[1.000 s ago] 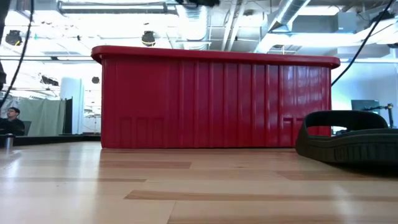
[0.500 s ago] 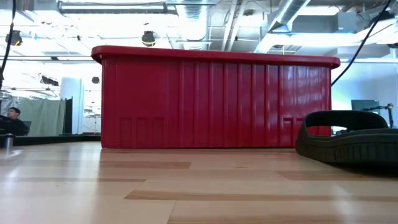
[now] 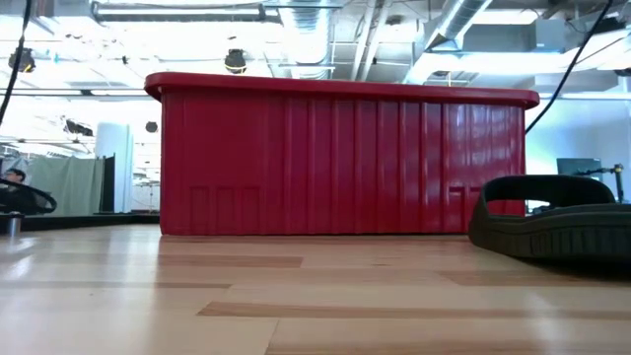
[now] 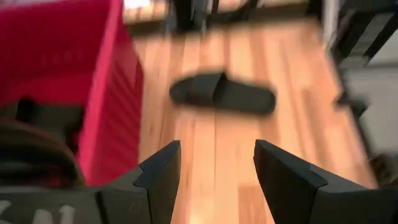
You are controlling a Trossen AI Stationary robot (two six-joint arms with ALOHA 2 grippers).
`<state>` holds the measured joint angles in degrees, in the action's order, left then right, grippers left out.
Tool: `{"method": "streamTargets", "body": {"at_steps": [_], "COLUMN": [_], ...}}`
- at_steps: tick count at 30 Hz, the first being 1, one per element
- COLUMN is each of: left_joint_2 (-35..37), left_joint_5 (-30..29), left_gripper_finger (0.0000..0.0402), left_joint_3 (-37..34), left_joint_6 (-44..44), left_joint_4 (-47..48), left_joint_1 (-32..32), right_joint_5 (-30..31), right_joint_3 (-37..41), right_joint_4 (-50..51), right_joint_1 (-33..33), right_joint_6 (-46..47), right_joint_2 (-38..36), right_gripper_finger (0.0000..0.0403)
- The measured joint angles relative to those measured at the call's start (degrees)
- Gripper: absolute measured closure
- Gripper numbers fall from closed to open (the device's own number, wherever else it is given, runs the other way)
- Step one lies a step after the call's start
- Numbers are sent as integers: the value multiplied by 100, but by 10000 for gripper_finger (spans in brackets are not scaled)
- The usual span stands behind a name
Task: Pick and place slides into bin
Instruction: Put the black slipper into the red container
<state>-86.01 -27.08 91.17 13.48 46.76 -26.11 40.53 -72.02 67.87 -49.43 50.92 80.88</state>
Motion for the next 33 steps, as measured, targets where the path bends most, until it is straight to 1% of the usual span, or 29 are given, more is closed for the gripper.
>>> {"method": "streamTargets", "body": {"at_steps": [2, 5, 9, 14, 20, 22, 24, 30, 33], "left_joint_2": [-3, 25, 17, 17, 21, 23, 21, 17, 18], "left_joint_5": [-191, -452, -854, -1401, -1943, -2013, -2014, -2025, -2340], "left_gripper_finger": [209, 209, 209, 209, 209, 209, 209, 209, 209], "left_joint_3": [-305, -715, -1124, -1537, -1804, -1919, -2093, -2731, -3056], "left_joint_6": [300, 705, 1244, 1825, 2851, 3228, 3537, 4177, 4240], "left_joint_4": [187, 312, 636, 771, 1534, 1872, 2130, 2093, 1818], "left_joint_1": [-158, -388, -697, -966, -1209, -1265, -1295, -1288, -1278], "right_joint_5": [-12, -71, -171, -392, -492, -488, -471, -423, -348], "right_joint_3": [367, 798, 1051, 998, 847, 792, 763, 744, 744], "right_joint_4": [-307, -853, -1154, -1151, -1151, -1149, -1132, -1090, -1051], "right_joint_1": [-7, -6, 104, 330, 483, 535, 569, 695, 723], "right_joint_6": [289, 366, 480, 208, 130, 126, 121, 178, 248], "right_joint_2": [0, 3, 229, 905, 1618, 1788, 1867, 1897, 1897], "right_gripper_finger": [196, 196, 196, 196, 196, 196, 196, 196, 196]}}
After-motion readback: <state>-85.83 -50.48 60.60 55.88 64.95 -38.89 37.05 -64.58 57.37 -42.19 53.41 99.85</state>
